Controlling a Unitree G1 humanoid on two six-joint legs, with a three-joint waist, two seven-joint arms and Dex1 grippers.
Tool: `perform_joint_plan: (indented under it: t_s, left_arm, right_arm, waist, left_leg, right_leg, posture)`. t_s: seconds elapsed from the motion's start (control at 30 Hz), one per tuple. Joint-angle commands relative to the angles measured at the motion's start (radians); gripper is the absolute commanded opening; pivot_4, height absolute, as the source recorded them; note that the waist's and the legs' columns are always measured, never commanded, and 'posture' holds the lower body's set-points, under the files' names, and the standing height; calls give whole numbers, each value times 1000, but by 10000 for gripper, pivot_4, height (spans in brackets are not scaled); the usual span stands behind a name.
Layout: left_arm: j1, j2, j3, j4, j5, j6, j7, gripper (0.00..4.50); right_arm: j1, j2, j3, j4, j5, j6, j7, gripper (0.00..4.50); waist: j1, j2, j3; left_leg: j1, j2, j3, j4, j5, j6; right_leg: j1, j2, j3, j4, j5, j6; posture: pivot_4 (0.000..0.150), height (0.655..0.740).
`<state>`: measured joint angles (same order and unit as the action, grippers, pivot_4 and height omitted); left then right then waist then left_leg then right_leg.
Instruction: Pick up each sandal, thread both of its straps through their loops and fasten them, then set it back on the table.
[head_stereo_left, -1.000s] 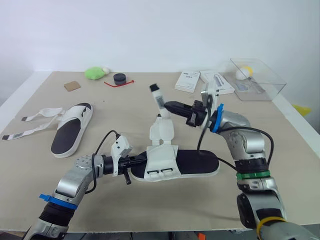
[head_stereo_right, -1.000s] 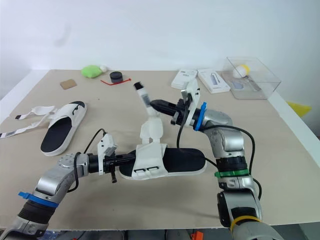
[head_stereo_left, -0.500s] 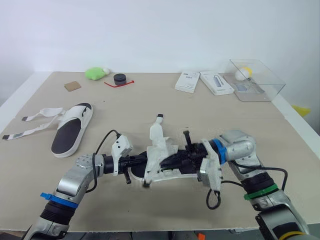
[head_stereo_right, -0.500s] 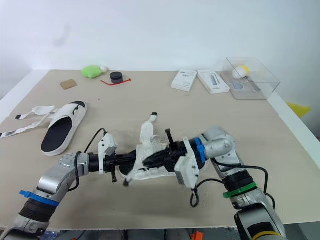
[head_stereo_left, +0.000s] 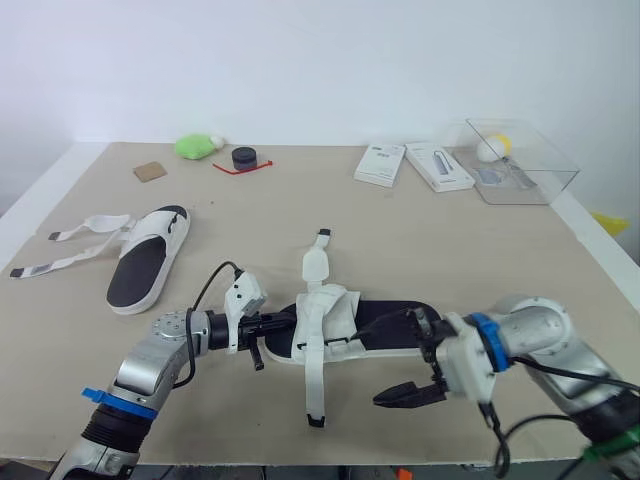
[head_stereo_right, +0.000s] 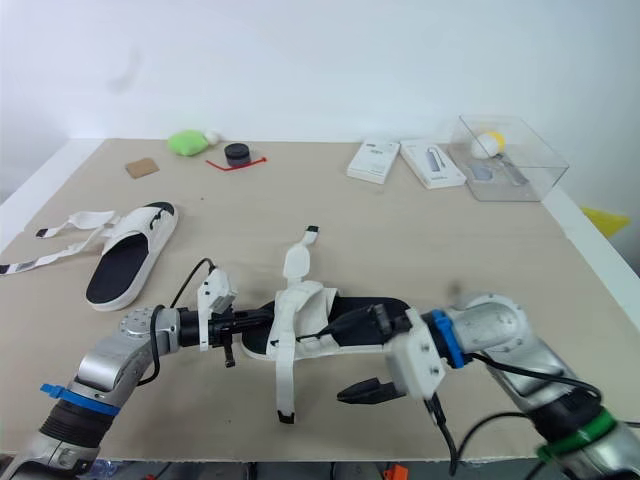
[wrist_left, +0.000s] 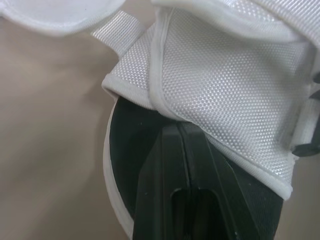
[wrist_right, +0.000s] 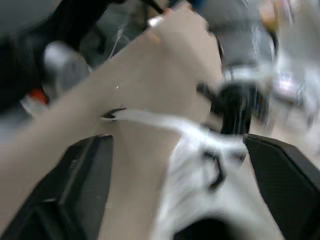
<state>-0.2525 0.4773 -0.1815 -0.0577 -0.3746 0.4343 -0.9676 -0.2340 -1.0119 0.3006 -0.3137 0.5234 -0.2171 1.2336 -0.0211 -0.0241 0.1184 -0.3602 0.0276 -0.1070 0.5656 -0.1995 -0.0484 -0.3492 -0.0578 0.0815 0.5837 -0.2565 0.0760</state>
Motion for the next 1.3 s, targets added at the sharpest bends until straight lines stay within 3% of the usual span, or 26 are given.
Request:
perform_joint_plan:
  t_s: [0.03,0.13,0.23,0.47,0.83,0.93,1.17,1.3]
  left_arm:
    - [15,3,-15,36,21,16,4,0]
    - [10,-2,-17,40,21,15,4,0]
    - [5,-5,-19,42,22,16,2,0]
    - [6,-3,-17,40,24,18,-1,0]
    - [15,-5,-9,32,23,19,11,0]
    - [19,-6,-9,29,23,20,15,0]
    - [26,-9,-5,20,21,23,25,0]
    - [29,-10,-4,17,21,24,30,0]
  right_arm:
    - [35,-122,-52,-183,317,445,-103,44320]
    - [61,-196,-63,-239,529,735,-179,44320]
    - [70,-165,-52,-235,635,937,-312,44320]
    - [70,11,-50,-177,636,1149,-492,44320]
    - [8,239,-44,-107,598,1315,-564,44320]
    - [-11,276,-44,-97,585,1348,-568,35789]
    - [-58,344,-51,-86,568,1430,-589,2122]
    - [-82,353,-77,-93,584,1479,-595,622]
  waist:
    - [0,0,-1]
    - [0,0,-1]
    - [0,-3,-2]
    - [0,-3,-2]
    - [0,-3,-4]
    - [0,-3,-4]
    - [0,-2,-4]
    - [0,-2,-4]
  left_leg:
    - [0,0,1,0,0,0]
    - [0,1,1,0,-2,-1]
    - [-1,2,1,0,-3,-4]
    - [-4,1,4,3,-4,-5]
    - [-6,1,2,3,-3,-3]
    - [-6,1,2,3,-3,-3]
    - [-6,1,1,3,-3,-3]
    - [-6,1,0,3,-3,-3]
  right_leg:
    - [0,0,0,0,0,0]
    - [0,-1,-2,-3,-5,-1]
    - [-1,-2,-4,-5,-14,-3]
    - [-3,-4,-4,-6,-14,-2]
    - [-4,-1,-4,-5,-14,-1]
    - [-4,-1,-4,-5,-14,-1]
    - [-4,0,-4,-4,-14,-1]
    - [-4,0,-4,-4,-14,-1]
  posture:
    - [1500,7400]
    - [1500,7400]
    - [1500,7400]
    - [1500,7400]
    - [1500,7400]
    - [1500,7400]
    - [1500,7400]
    - [1500,7400]
